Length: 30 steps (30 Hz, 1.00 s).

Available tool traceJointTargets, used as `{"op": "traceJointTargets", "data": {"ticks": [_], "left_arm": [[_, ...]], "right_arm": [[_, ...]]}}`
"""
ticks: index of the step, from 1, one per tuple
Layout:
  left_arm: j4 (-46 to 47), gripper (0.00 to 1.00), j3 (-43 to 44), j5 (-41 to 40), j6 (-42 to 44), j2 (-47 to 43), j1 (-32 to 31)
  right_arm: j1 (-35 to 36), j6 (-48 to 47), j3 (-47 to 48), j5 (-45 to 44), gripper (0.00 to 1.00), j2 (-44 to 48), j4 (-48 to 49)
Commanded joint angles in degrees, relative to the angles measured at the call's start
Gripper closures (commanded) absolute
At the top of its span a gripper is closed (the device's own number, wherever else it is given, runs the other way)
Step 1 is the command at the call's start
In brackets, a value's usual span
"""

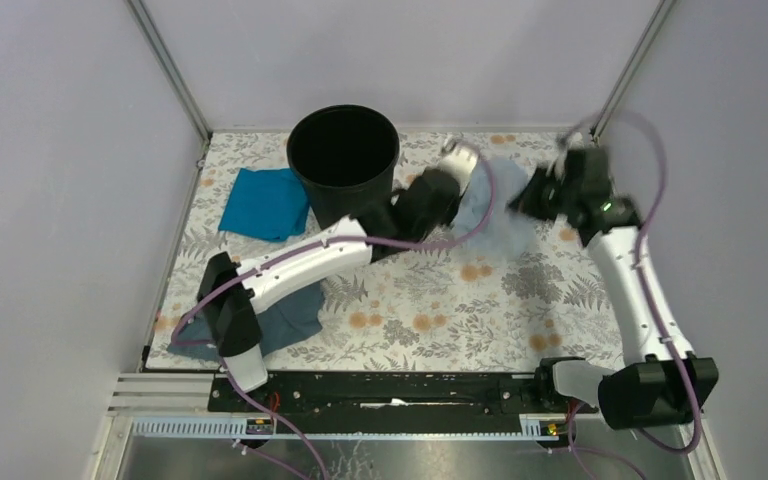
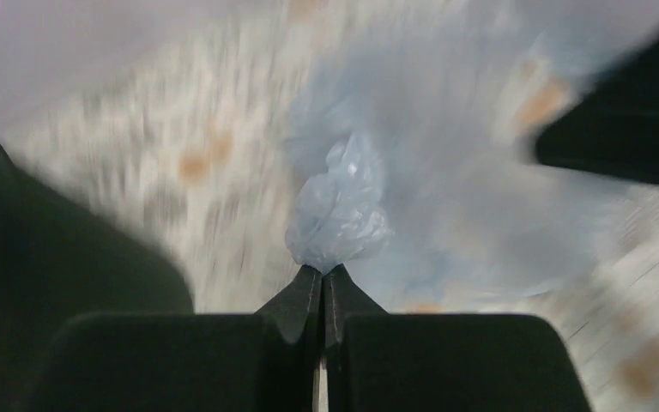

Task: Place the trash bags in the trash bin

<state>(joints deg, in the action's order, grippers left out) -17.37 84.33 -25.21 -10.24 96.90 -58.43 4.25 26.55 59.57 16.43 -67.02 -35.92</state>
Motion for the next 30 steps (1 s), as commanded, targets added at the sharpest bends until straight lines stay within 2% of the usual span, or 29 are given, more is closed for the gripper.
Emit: {"op": "traceJointTargets", "data": {"ticks": [1, 2, 4, 6, 8, 9, 10, 12, 14, 15, 17, 19, 23, 25, 27, 29, 30], "left_arm": [[6.65, 1.0, 34.12, 3.13, 7.04, -3.42, -3.32], [8.5, 1.0, 35.7, 3.1, 8.89, -4.59, -5.62], [15.83, 1.0, 28.29, 2.24, 12.11, -9.71, -9.78], [24.24, 1.0, 14.38, 1.34, 10.72, -15.95, -10.67], [28.28, 1.0, 1.51, -7.83, 8.38, -19.37, -9.84], [25.98, 1.0, -2.64, -10.82, 5.2, -19.5, -8.35], [19.82, 1.0, -5.89, -11.58, 1.08, -18.99, -6.43], [13.68, 1.0, -11.27, -10.37, -4.84, -17.97, -3.78], [11.21, 1.0, -14.48, -8.66, -5.93, -17.97, -3.36], [11.44, 1.0, -14.5, -7.56, -4.98, -18.05, -3.35], [11.58, 1.0, -9.83, -6.16, -1.92, -16.87, -3.35], [10.09, 1.0, 0.65, -4.47, 1.6, -14.09, -3.35], [7.23, 1.0, 27.14, 2.44, 5.69, -9.6, -4.83], [11.66, 1.0, 27.4, 3.8, 7.57, -11.81, -7.47], [17.8, 1.0, 18.98, 4.03, 5.74, -16.12, -8.3], [22.44, 1.0, 7.1, 0.25, 3.93, -18.49, -8.01], [21.7, 1.0, 2.81, -2.37, 3.38, -17.74, -7.26]], "right_arm": [[0.1, -7.27, 48.61, -4.83, 1.0, -3.53, -5.33], [0.09, -7.77, 52.22, -4.28, 1.0, -3.37, -5.76], [0.12, -8.28, 50.52, -3.22, 1.0, 1.41, -3.11], [0.07, -7.89, 37.01, -2.7, 1.0, 9.15, 5.59], [0.1, -5.34, 19.74, -3.45, 1.0, 15.61, 10.42], [0.12, -3.83, 11.51, -2.97, 1.0, 17.47, 10.75], [0.07, -2.25, 3.74, -1.49, 1.0, 18.32, 10.64], [0.09, 0.92, -10.76, 2.65, 1.0, 18.83, 12.48], [0.09, 1.72, -18.36, 3.09, 1.0, 18.94, 13.79], [0.13, 1.18, -18.01, 1.32, 1.0, 18.91, 13.25], [0.14, -1.2, -10.57, -1.53, 1.0, 17.21, 10.54], [0.12, -3.91, 6.16, -2.76, 1.0, 12.94, 7.01], [0.14, -6.63, 39.79, -2.07, 1.0, 3.4, -2.68], [0.14, -7.29, 49.0, -1.02, 1.0, 2.7, -4.55], [0.12, -7.95, 45.91, -1.08, 1.0, 7.92, -1.6], [0.1, -7.77, 31.18, -2.97, 1.0, 15.93, 7.23], [0.14, -7.07, 22.1, -4.3, 1.0, 19.92, 11.12]]}}
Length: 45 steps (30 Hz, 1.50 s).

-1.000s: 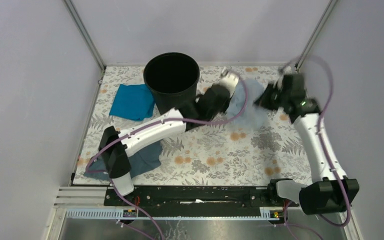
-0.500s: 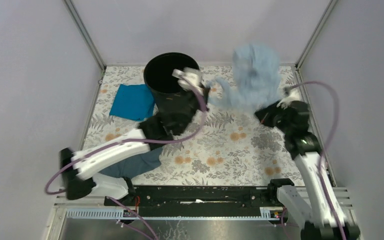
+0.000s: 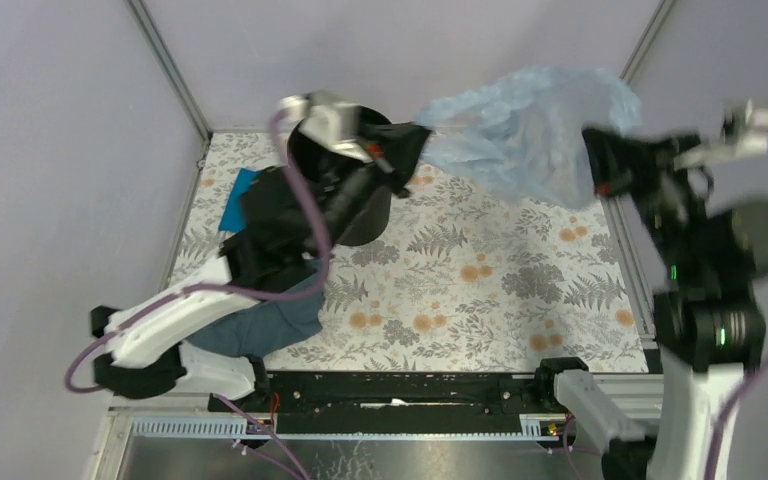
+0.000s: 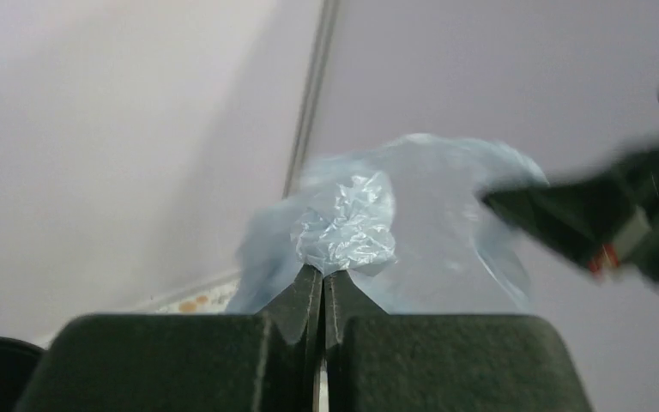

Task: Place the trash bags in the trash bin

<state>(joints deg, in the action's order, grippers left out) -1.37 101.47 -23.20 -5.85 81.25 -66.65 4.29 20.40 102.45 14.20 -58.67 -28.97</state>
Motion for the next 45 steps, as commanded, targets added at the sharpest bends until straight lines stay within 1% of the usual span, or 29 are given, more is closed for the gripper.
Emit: {"op": "traceJointTargets", "data": {"ticks": [1, 3, 4, 6, 8, 9, 11, 13, 16, 17, 18, 19, 21, 22, 25, 26, 28, 29, 30, 31, 33, 35, 36, 38, 40, 41, 43, 44, 45], "left_arm": [[2.52, 1.0, -16.95, -6.37, -3.83, -0.24, 2.53], [-7.7, 1.0, -20.04, -8.54, -9.16, 4.26, 4.07], [-10.46, 1.0, -22.41, -8.98, -11.28, 5.4, 4.23], [-10.73, 1.0, -27.25, -7.08, -13.1, 5.03, 4.21], [-8.36, 1.0, -28.1, -6.49, -13.89, 3.31, 4.76], [-7.52, 1.0, -26.27, -4.7, -14.13, 2.88, 5.75], [-5.56, 1.0, -19.58, 0.65, -14.05, 3.18, 8.69], [-4.97, 1.0, -8.11, 5.14, -13.35, 5.51, 11.5], [-8.41, 1.0, 11.04, 9.29, -10.54, 9.81, 12.21], [-7.81, 1.0, 14.33, 11.64, -9.7, 9.72, 11.6], [-5.76, 1.0, 15.09, 12.88, -8.53, 8.45, 10.38], [-2.86, 1.0, 13.29, 12.72, -5.27, 6.36, 7.72], [3.69, 1.0, 5.73, 8.27, -0.7, 1.54, 3.96], [5.52, 1.0, 1.49, 6.2, -0.84, -0.35, 3.72], [4.99, 1.0, -11.46, -3.46, -3.36, -4.15, 4.68], [3.42, 1.0, -15.78, -4.76, -5.78, -4.7, 5.52], [-0.64, 1.0, -23.67, -4.43, -11.25, -5.86, 7.23], [-1.03, 1.0, -29.29, -3.62, -13.87, -6.78, 7.54], [-0.44, 1.0, -33.34, -1.78, -15.53, -7.6, 7.52], [0.42, 1.0, -37.02, 0.86, -16.56, -8.28, 7.5], [-1.11, 1.0, -41.71, 1.34, -20.42, -8.52, 7.39], [-2.44, 1.0, -43.0, 1.75, -21.6, -7.77, 7.41], [-3.09, 1.0, -41.81, 2.07, -21.39, -6.95, 7.49], [-3.41, 1.0, -35.56, 3.1, -17.45, -5.06, 7.59], [-4.68, 1.0, -22.39, 3.22, -10.65, -1.55, 7.58], [-5.74, 1.0, -13.91, 2.68, -7.05, 0.69, 7.55], [-6.76, 1.0, 3.86, 2.54, -1.97, 5.21, 7.59], [-6.74, 1.0, 12.29, 4.32, -0.66, 7.13, 7.48], [-6.05, 1.0, 18.37, 6.45, -0.33, 8.27, 7.05]], "right_arm": [[0.09, -0.04, -30.77, -3.06, 1.0, 14.08, 6.62], [0.06, 2.67, -45.24, -2.79, 1.0, 14.04, 5.02], [0.05, 4.18, -50.84, -0.61, 1.0, 12.37, 3.33], [0.1, 6.9, -59.67, 5.44, 1.0, 9.89, 4.5], [0.09, 9.06, -62.09, 5.63, 1.0, 10.6, 6.97], [0.05, 9.02, -59.78, 3.88, 1.0, 10.93, 7.05], [0.09, 5.61, -47.13, 0.63, 1.0, 8.27, 5.1], [0.1, 1.77, -31.3, -1.3, 1.0, 0.04, 0.89], [0.1, -2.27, -4.0, -3.2, 1.0, -8.78, -9.23], [0.04, -2.93, 3.01, -3.35, 1.0, -9.51, -11.13], [0.05, -3.32, 7.2, -3.45, 1.0, -8.9, -10.81], [0.08, -3.52, 8.71, -3.2, 1.0, -7.26, -8.62], [0.09, -3.85, 4.06, -1.07, 1.0, -1.65, -1.68], [0.1, -3.92, -0.37, -0.27, 1.0, 0.99, 1.48], [0.1, -1.04, -17.78, -0.28, 1.0, 7.55, 6.82], [0.06, 0.02, -24.89, 0.65, 1.0, 9.21, 8.44], [0.07, 1.83, -38.98, 2.32, 1.0, 11.21, 9.84], [0.09, 3.29, -46.49, 3.29, 1.0, 11.44, 9.01], [0.09, 3.91, -51.01, 4.45, 1.0, 11.78, 7.74], [0.09, 4.72, -54.66, 5.01, 1.0, 12.56, 6.45], [0.1, 9.48, -63.4, 7.29, 1.0, 16.18, 9.45], [0.1, 9.85, -65.37, 6.48, 1.0, 18.52, 9.6], [0.1, 8.86, -63.61, 5.13, 1.0, 18.26, 8.57], [0.07, 6.2, -55.12, 1.73, 1.0, 15.29, 5.52], [0.09, 3.24, -42.37, -0.5, 1.0, 9.2, 3.72], [0.1, 2.02, -34.28, -2.22, 1.0, 5.48, 2.1], [0.1, 0.56, -11.54, -4.99, 1.0, -2.44, -5.41], [0.07, 0.37, -1.65, -4.9, 1.0, -5.63, -7.58], [0.08, 0.19, 7.28, -3.88, 1.0, -7.73, -8.63]]}}
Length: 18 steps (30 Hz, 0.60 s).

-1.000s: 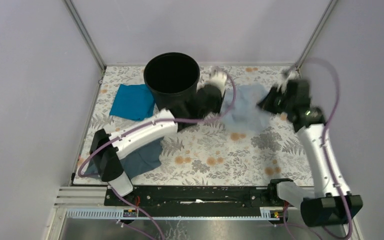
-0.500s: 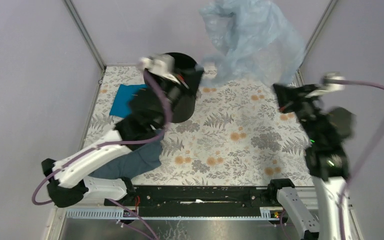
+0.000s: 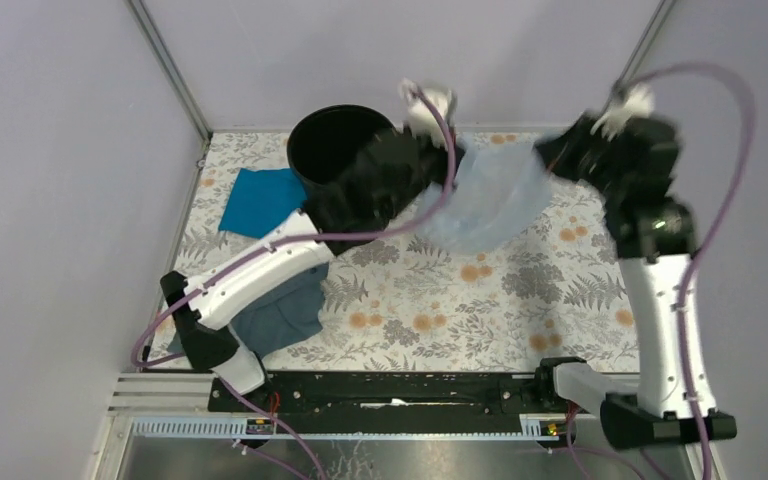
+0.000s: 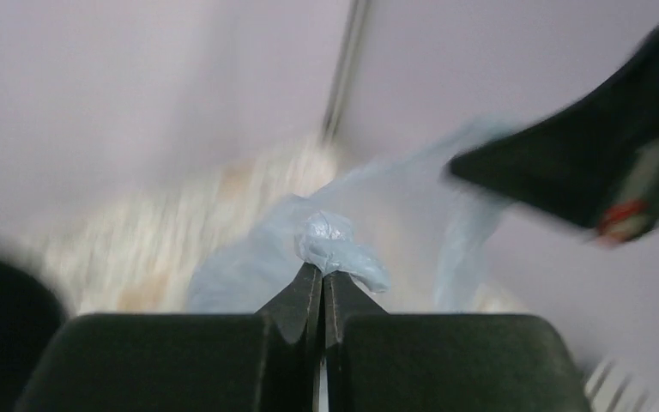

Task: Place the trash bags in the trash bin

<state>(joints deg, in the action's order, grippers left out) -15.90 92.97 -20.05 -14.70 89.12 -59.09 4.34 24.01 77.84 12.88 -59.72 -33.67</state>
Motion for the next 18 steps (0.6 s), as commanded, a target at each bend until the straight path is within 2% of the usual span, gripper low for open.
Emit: {"op": "traceJointTargets", "data": {"ticks": [1, 2, 4, 7, 8, 10, 12, 15, 18], "left_arm": [[10.1, 1.0, 30.02, 4.89, 9.21, 0.6, -1.55], [12.64, 1.0, 29.5, 5.27, 10.38, -0.47, -2.79], [21.1, 1.0, 17.7, 3.34, 11.95, -6.11, -4.68], [28.49, 1.0, -5.71, -5.39, 10.75, -12.19, -4.22], [27.65, 1.0, -12.05, -7.32, 8.42, -12.36, -2.72], [22.86, 1.0, -22.42, -4.61, -0.18, -10.79, 1.62], [18.01, 1.0, -29.49, -2.36, -8.12, -8.99, 4.11], [18.81, 1.0, -36.22, -0.17, -11.03, -10.05, 4.28], [18.11, 1.0, -30.04, 0.12, -6.9, -10.47, 4.33]], "right_arm": [[0.05, -3.41, 37.54, -0.18, 1.0, -7.5, -3.41], [0.03, -3.19, 39.68, 1.7, 1.0, -6.83, -1.15], [-0.02, -2.74, 31.17, 4.43, 1.0, -1.34, 5.89], [0.01, -3.56, 3.12, 4.64, 1.0, 10.29, 19.59], [0.05, -3.09, -5.96, 2.68, 1.0, 13.05, 21.24], [0.05, -0.27, -20.7, -0.2, 1.0, 14.56, 20.27], [0.05, 3.34, -31.59, 2.23, 1.0, 13.18, 18.66], [0.03, 6.96, -39.98, 7.97, 1.0, 13.34, 20.42], [0.06, 5.13, -33.83, 4.84, 1.0, 13.65, 19.34]]}}
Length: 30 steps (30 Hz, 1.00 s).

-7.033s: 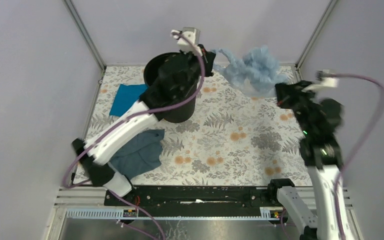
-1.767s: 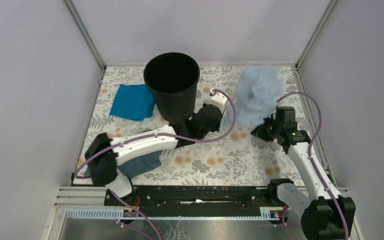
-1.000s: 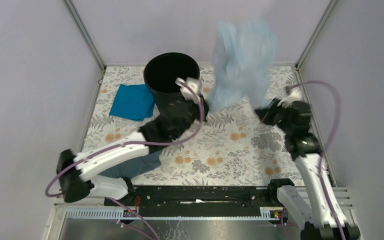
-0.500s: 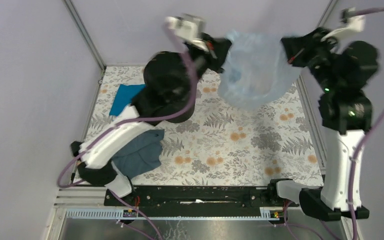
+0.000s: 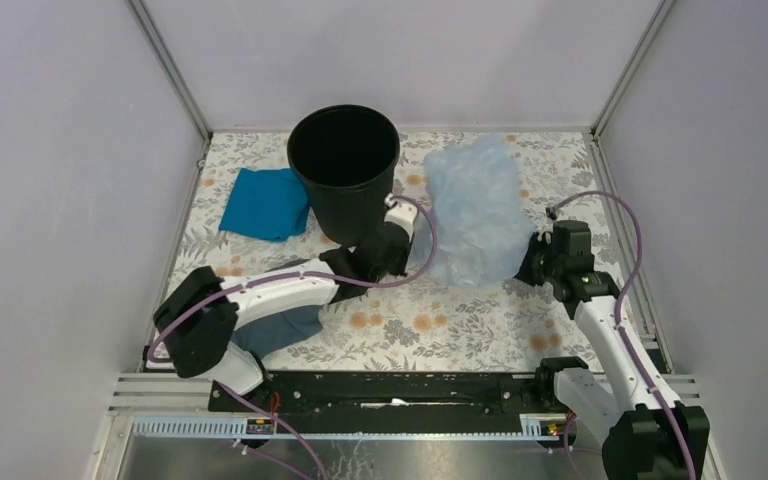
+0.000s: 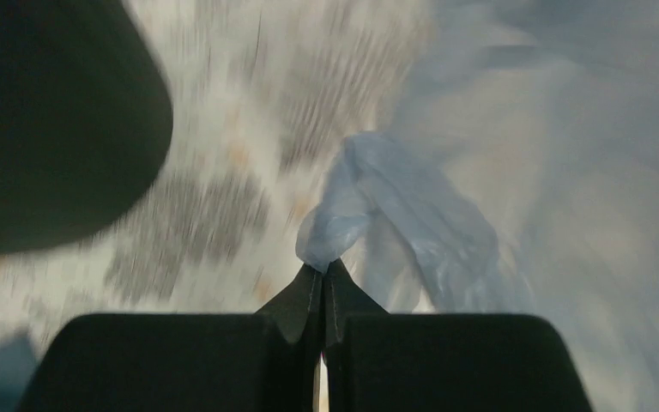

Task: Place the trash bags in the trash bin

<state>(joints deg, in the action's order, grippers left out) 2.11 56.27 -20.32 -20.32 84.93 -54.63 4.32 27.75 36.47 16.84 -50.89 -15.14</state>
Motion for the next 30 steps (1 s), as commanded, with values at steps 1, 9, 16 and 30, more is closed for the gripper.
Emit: {"op": "traceJointTargets", "data": {"ticks": [1, 9, 16, 30], "left_arm": [[-0.93, 1.0, 11.25, 0.4, 0.13, -5.61, -0.09], [-9.46, 1.0, 61.81, 10.2, 11.28, 1.25, -1.82], [1.87, 1.0, 28.76, -3.89, 11.36, -10.0, -4.74], [-11.07, 1.0, 3.31, -6.7, -0.49, -20.31, -4.08]], "right_arm": [[0.03, -0.43, 12.23, -0.8, 1.0, 3.09, -0.84], [0.08, -10.54, 69.64, -7.46, 1.0, -13.19, -18.96], [0.08, -7.63, 43.52, -4.71, 1.0, 0.18, -4.53], [0.01, -3.96, 16.46, 6.06, 1.0, 3.82, -10.55]]}}
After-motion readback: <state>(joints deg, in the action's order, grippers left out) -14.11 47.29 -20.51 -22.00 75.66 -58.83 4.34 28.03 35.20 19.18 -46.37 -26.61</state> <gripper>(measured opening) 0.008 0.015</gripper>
